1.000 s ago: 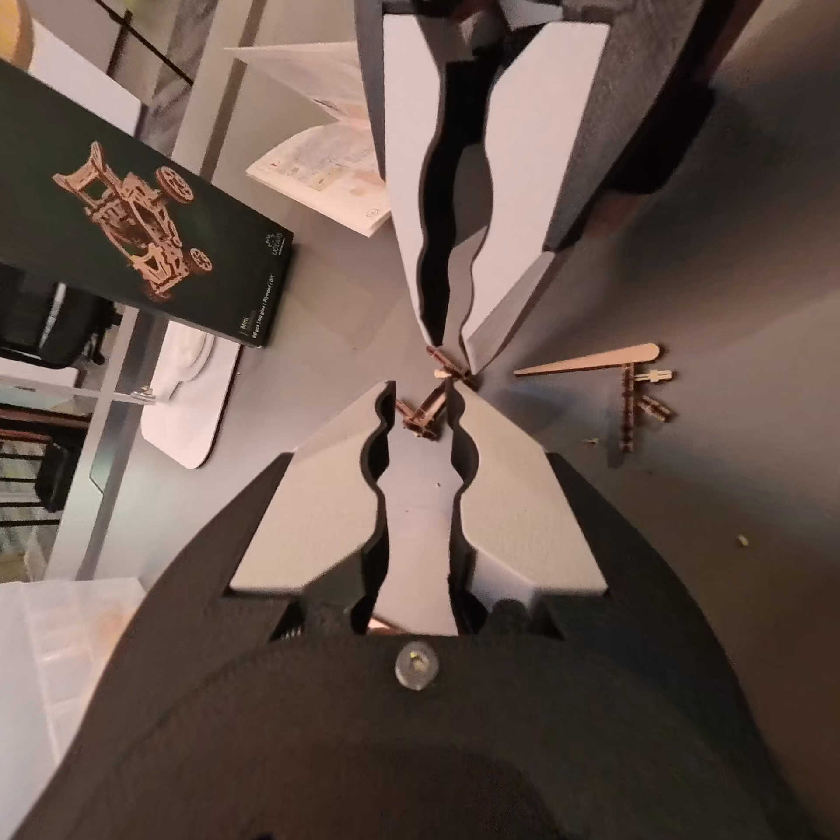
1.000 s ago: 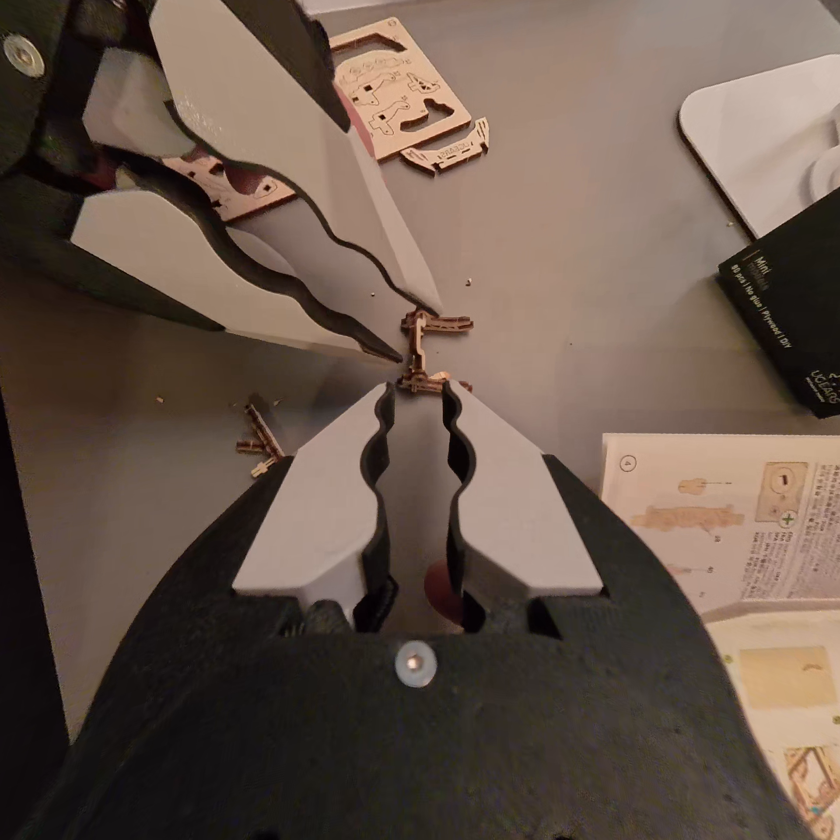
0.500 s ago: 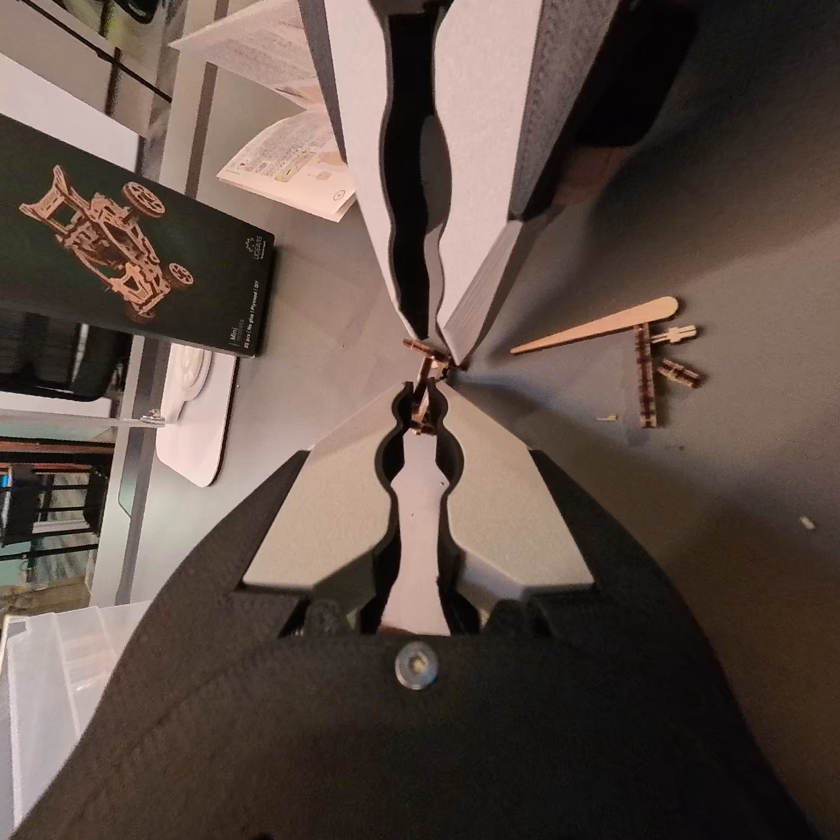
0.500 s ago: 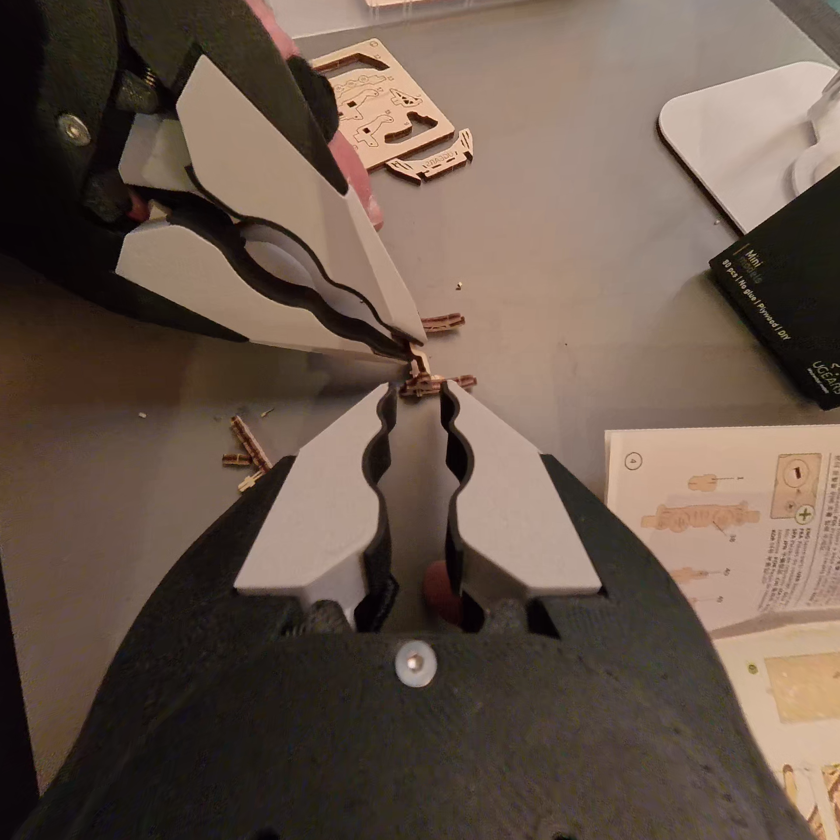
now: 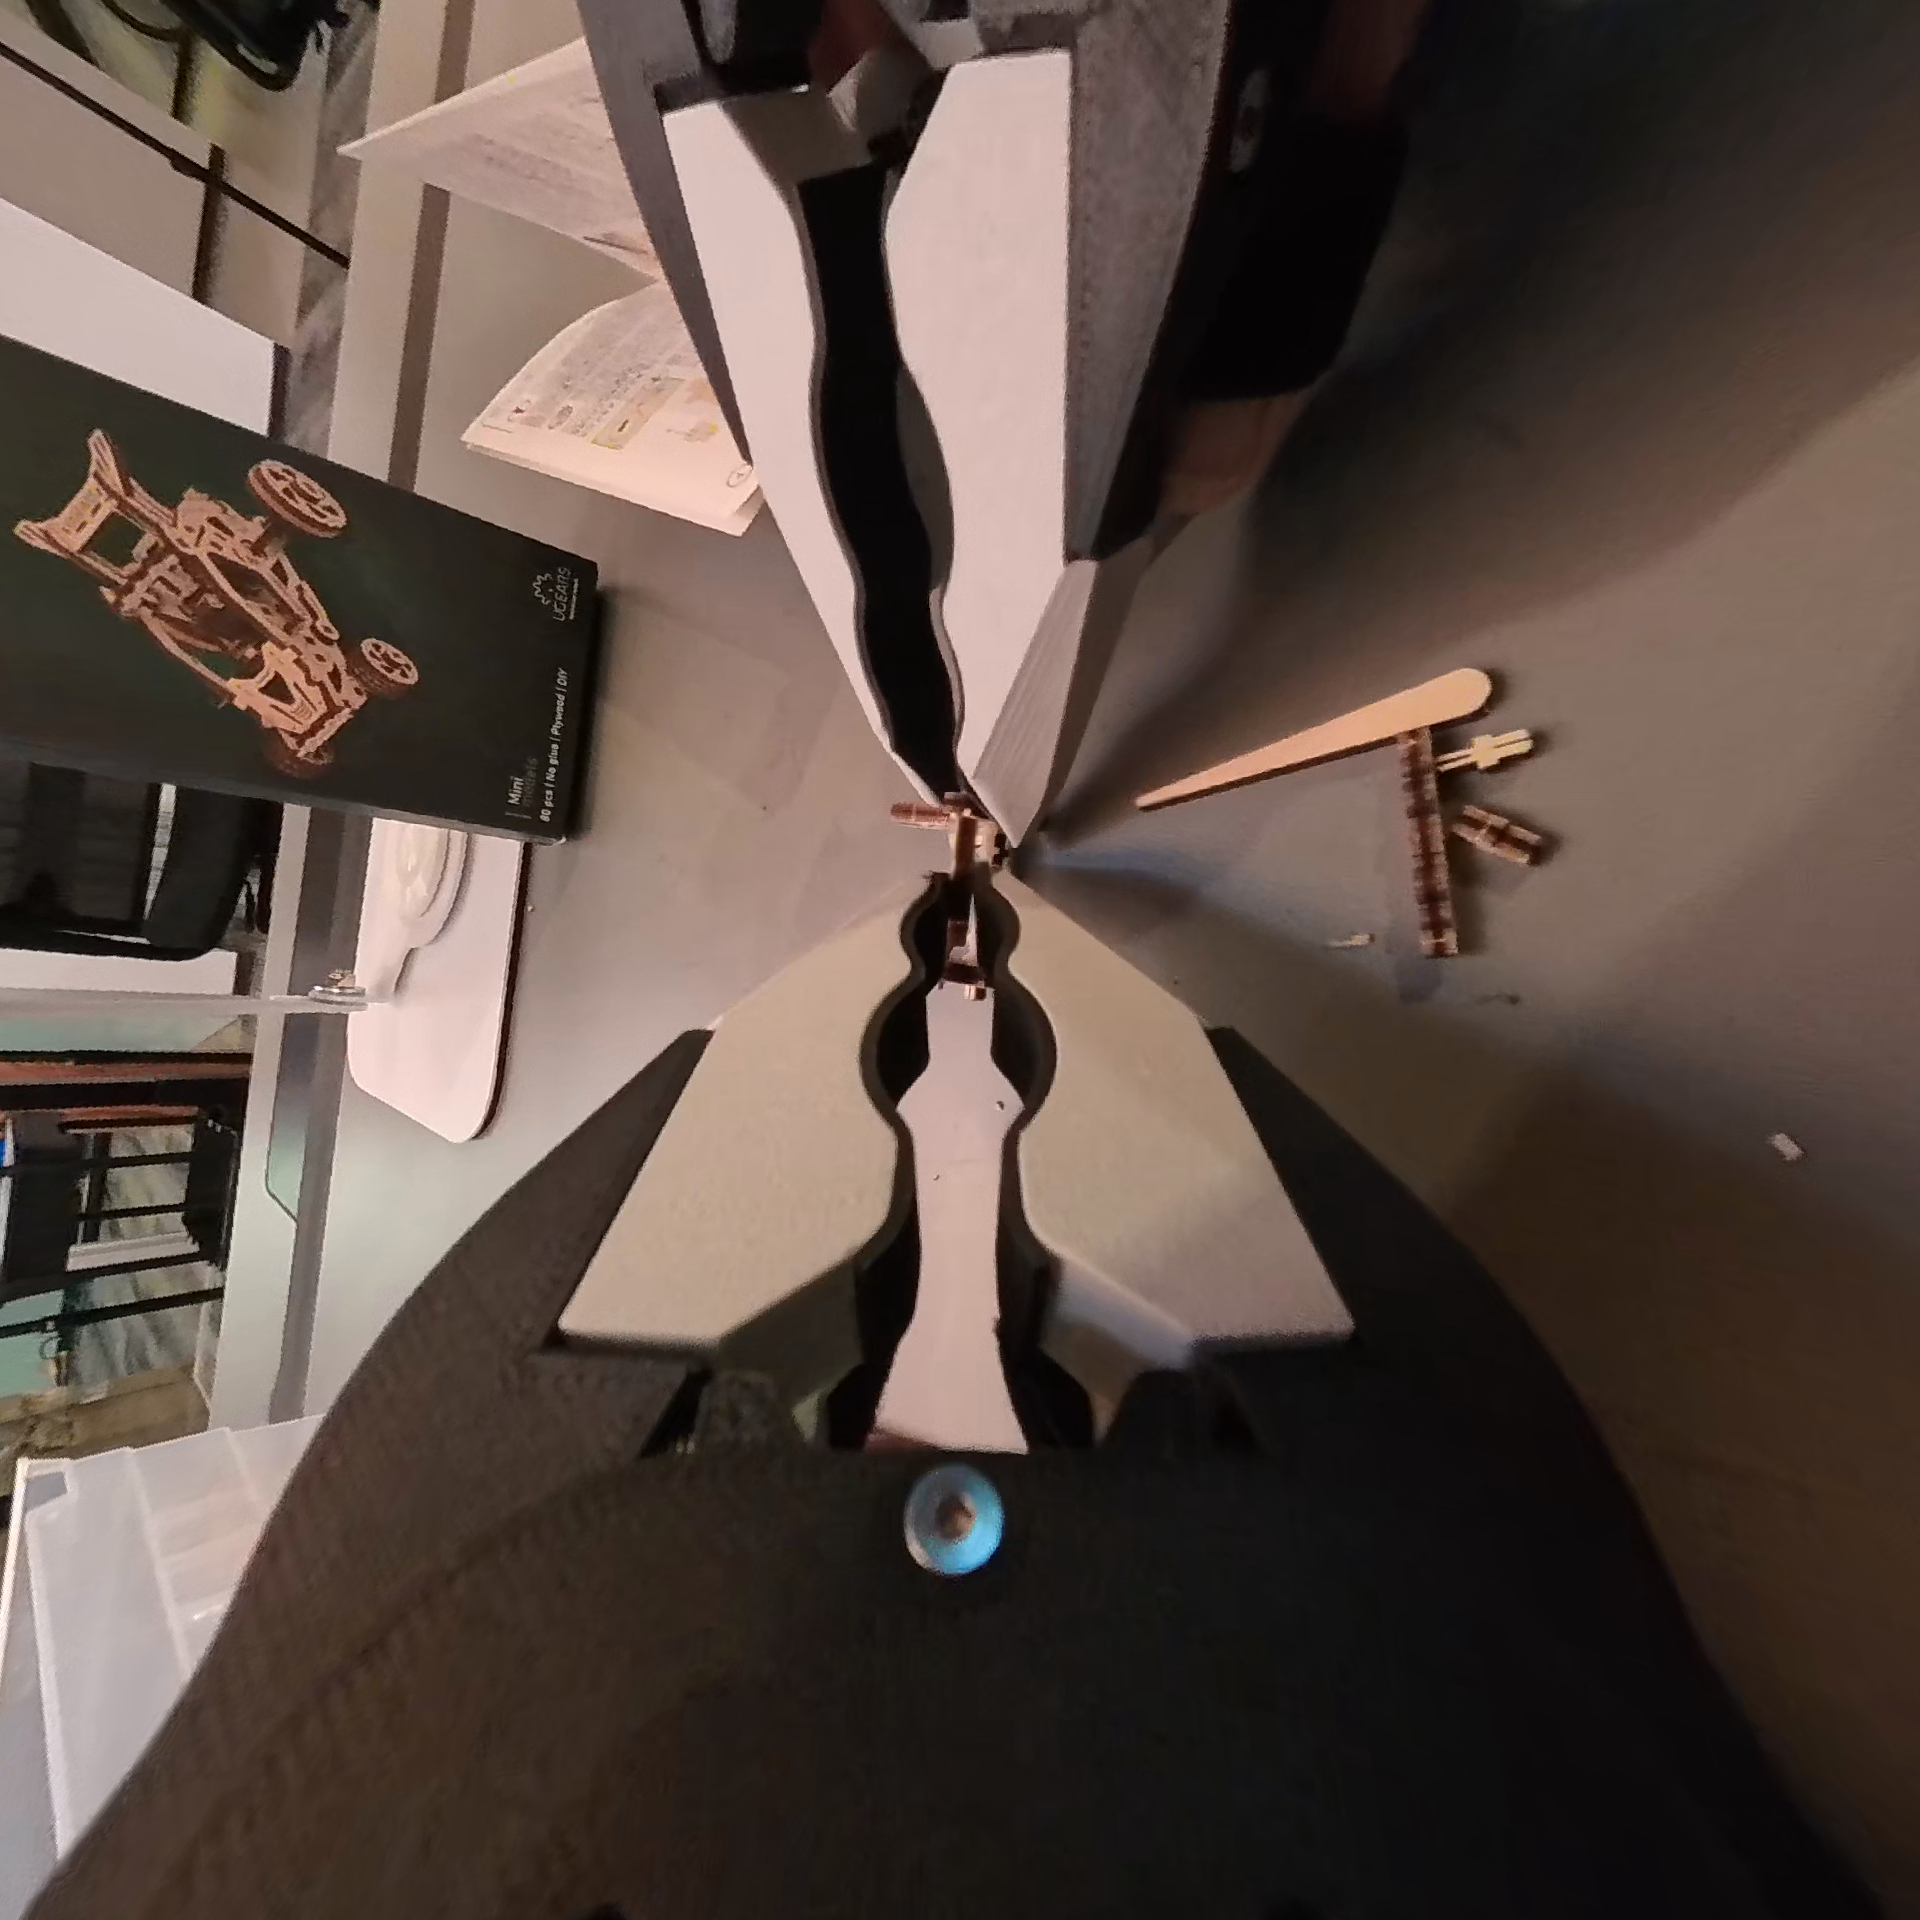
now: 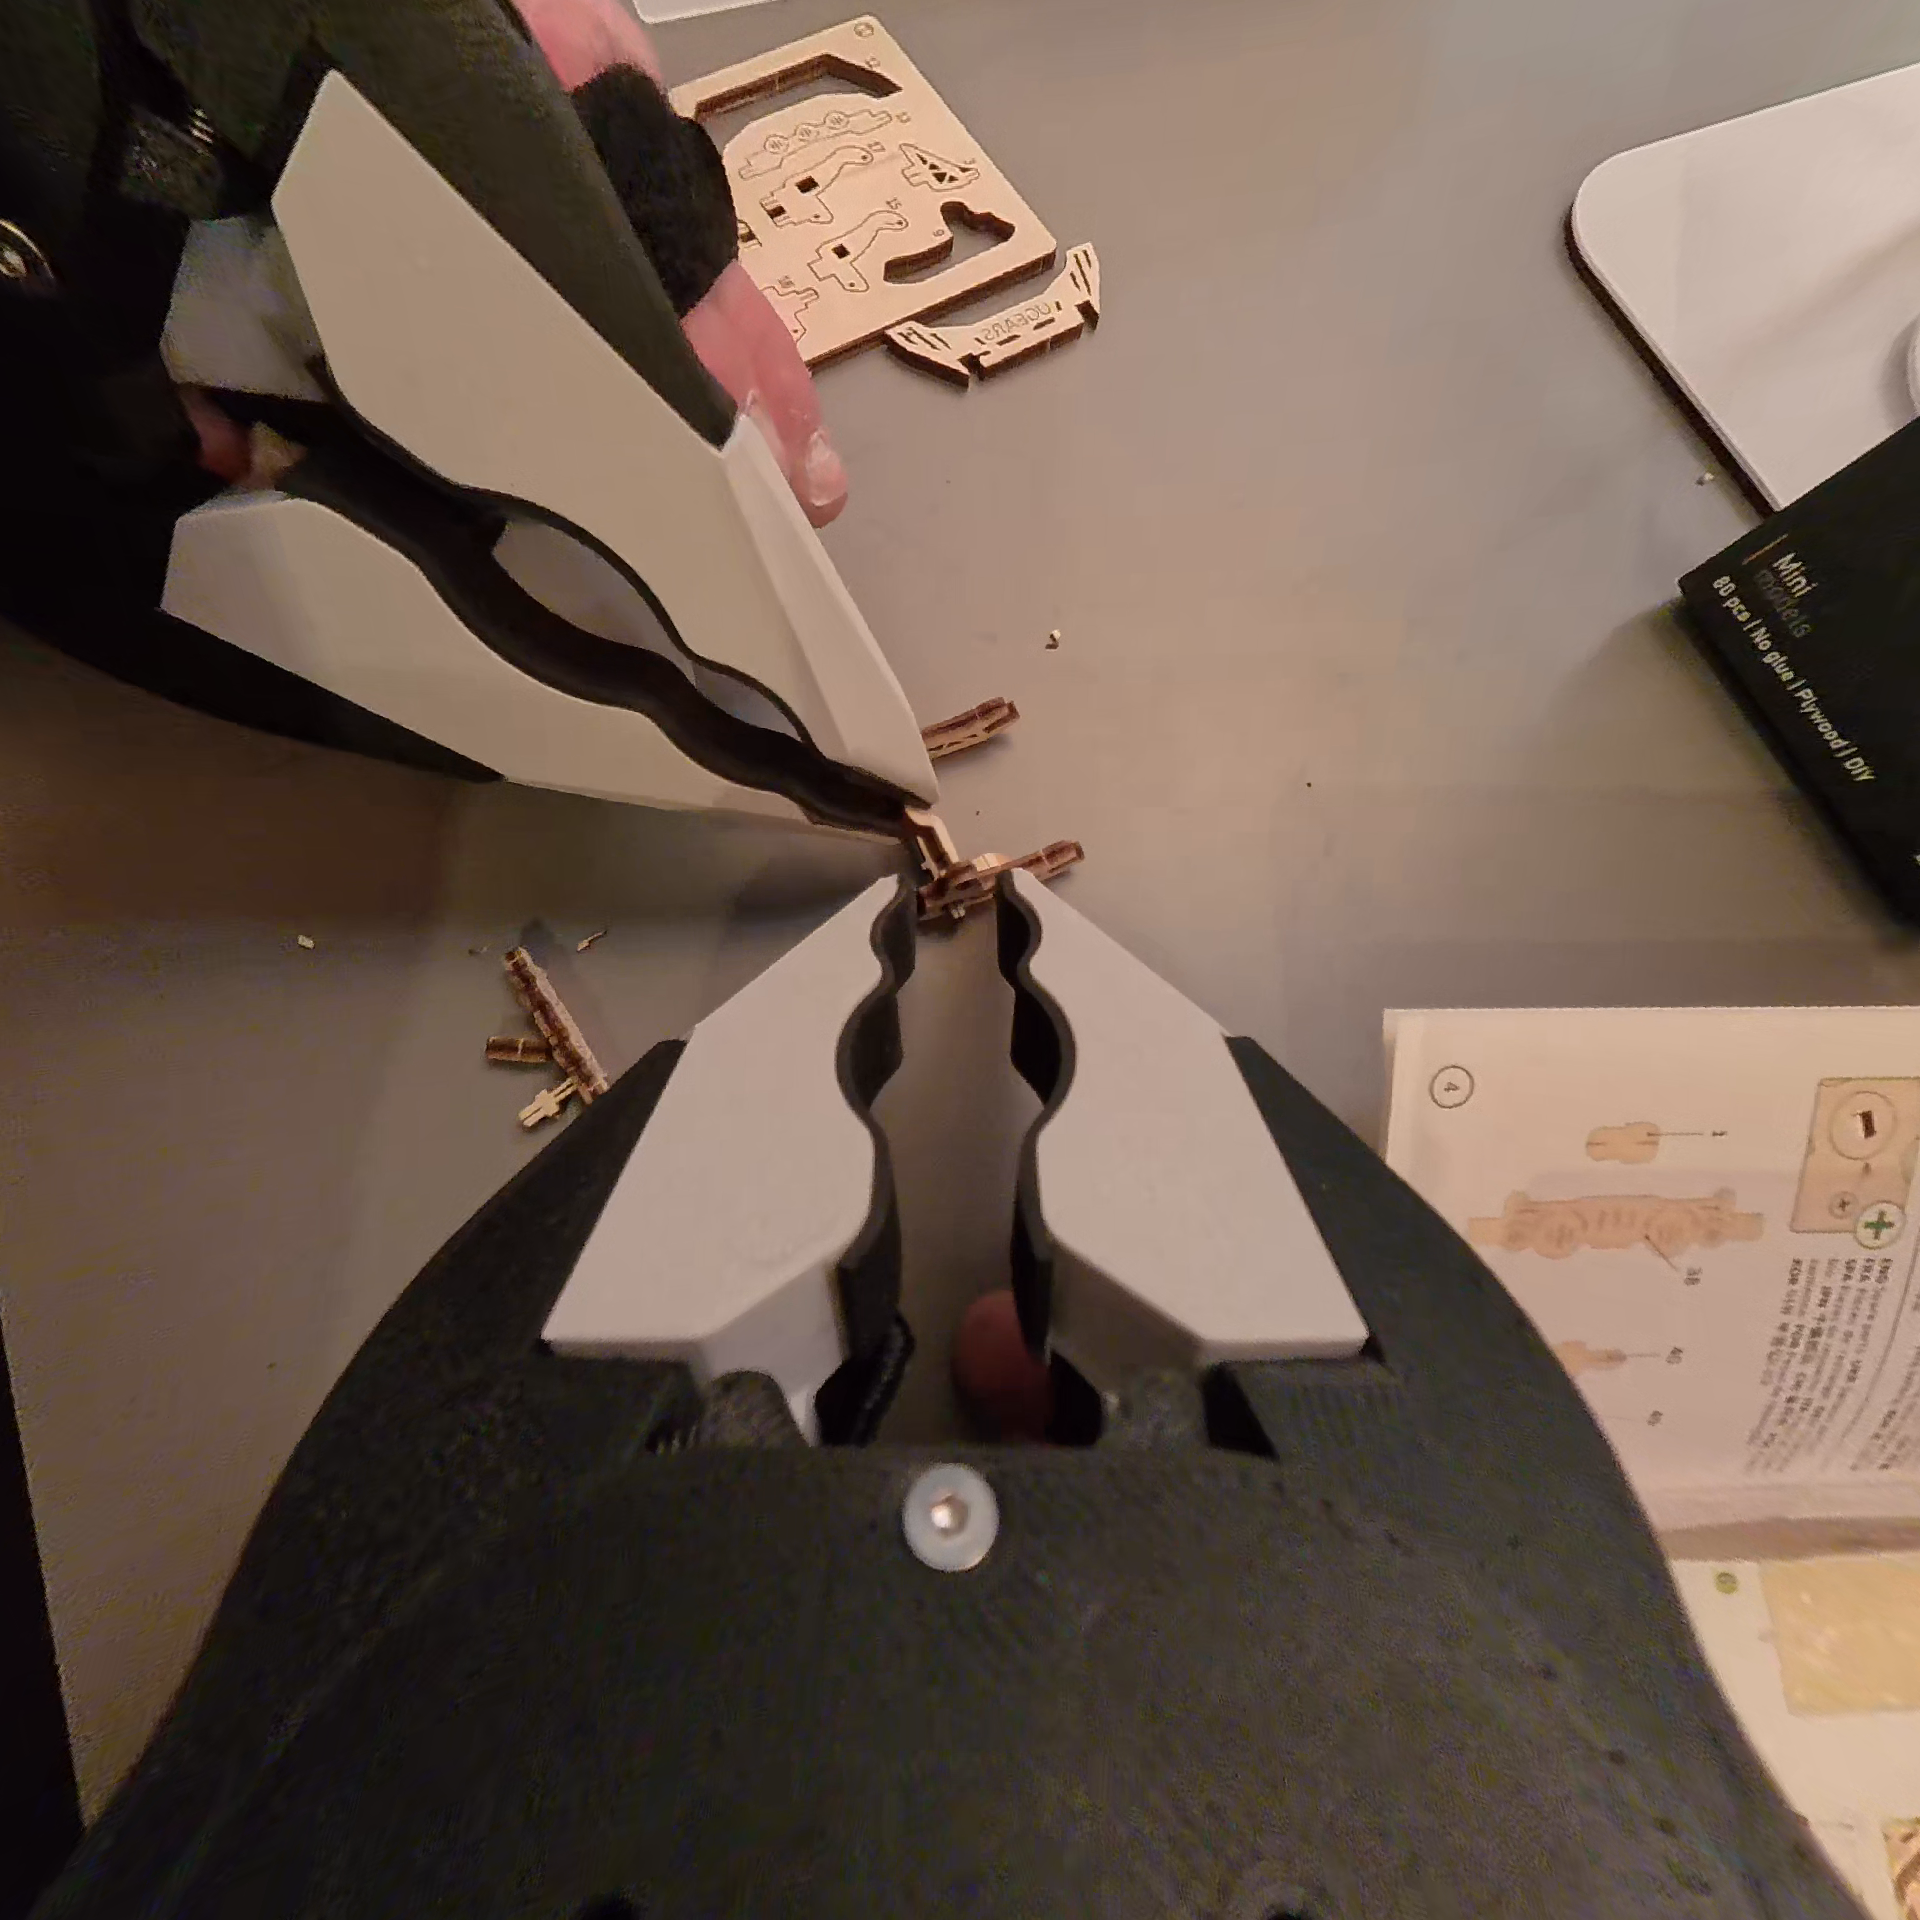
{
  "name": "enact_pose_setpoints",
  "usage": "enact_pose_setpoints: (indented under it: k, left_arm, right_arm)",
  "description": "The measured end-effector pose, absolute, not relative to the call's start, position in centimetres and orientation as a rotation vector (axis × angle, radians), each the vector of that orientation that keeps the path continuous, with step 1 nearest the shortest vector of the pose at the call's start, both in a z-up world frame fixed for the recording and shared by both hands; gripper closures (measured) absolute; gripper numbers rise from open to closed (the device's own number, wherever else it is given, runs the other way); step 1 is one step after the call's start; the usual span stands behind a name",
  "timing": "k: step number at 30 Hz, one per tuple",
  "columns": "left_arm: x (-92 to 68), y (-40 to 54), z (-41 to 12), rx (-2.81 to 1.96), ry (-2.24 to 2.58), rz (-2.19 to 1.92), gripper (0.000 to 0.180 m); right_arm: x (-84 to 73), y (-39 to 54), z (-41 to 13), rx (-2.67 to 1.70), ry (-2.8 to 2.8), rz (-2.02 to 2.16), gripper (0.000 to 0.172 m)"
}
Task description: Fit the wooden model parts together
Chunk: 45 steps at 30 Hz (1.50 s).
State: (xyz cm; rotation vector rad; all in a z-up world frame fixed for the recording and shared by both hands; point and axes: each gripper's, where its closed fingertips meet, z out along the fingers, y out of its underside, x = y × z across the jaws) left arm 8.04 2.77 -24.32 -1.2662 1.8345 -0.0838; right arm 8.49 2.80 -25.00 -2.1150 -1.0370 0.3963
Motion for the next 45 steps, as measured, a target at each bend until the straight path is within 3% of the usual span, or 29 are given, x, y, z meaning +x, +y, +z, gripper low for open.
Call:
enact_pose_setpoints:
  k: [41, 45]
  left_arm:
    - [8.39, 2.85, -24.27, -1.178, 1.701, -0.034, 0.179]
    - [8.47, 2.65, -23.57, -1.196, 1.673, -0.09, 0.16]
  right_arm:
    - [8.65, 3.07, -25.45, -2.158, -1.047, 0.47, 0.163]
    - [8.66, 3.08, -25.46, -2.159, -1.05, 0.468, 0.163]
